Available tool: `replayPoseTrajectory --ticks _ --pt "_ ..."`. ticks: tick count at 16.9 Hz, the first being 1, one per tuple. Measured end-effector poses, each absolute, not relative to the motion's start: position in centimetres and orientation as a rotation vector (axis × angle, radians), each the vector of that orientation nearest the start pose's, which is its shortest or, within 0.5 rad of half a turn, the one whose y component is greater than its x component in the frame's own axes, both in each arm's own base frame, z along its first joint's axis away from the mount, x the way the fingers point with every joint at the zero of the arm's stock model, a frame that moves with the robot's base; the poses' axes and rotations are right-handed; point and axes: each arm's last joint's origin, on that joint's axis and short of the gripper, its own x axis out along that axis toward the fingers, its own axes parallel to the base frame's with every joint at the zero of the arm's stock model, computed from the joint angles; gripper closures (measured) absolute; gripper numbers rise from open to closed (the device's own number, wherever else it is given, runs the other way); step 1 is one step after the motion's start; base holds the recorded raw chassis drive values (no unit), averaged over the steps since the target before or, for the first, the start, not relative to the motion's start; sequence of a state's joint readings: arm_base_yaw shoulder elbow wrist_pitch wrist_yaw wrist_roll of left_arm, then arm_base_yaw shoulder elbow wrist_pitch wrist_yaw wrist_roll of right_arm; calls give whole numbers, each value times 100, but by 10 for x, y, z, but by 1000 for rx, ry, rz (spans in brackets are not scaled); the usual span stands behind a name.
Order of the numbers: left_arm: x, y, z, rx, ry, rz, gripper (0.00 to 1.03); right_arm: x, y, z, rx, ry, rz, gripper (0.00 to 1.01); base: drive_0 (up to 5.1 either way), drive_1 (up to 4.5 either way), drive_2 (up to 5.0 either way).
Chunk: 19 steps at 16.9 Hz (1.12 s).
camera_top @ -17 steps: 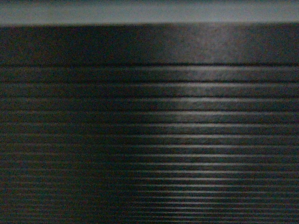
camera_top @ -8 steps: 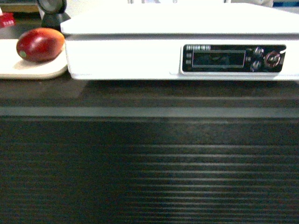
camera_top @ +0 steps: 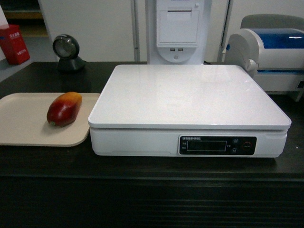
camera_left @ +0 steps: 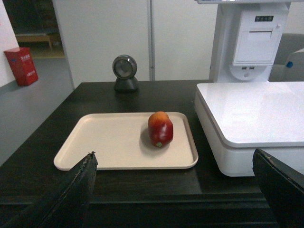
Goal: Place dark red mango on scale at checkout
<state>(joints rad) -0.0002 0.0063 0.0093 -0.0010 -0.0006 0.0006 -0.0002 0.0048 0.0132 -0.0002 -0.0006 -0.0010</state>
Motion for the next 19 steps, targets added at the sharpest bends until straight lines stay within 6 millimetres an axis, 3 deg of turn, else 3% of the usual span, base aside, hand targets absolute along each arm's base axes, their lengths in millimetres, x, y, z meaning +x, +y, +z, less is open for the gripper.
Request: replayPoseTrajectory --ticks 19 --pt "98 0 166 1 0 0 5 97 0 167 -1 -5 0 3 0 0 0"
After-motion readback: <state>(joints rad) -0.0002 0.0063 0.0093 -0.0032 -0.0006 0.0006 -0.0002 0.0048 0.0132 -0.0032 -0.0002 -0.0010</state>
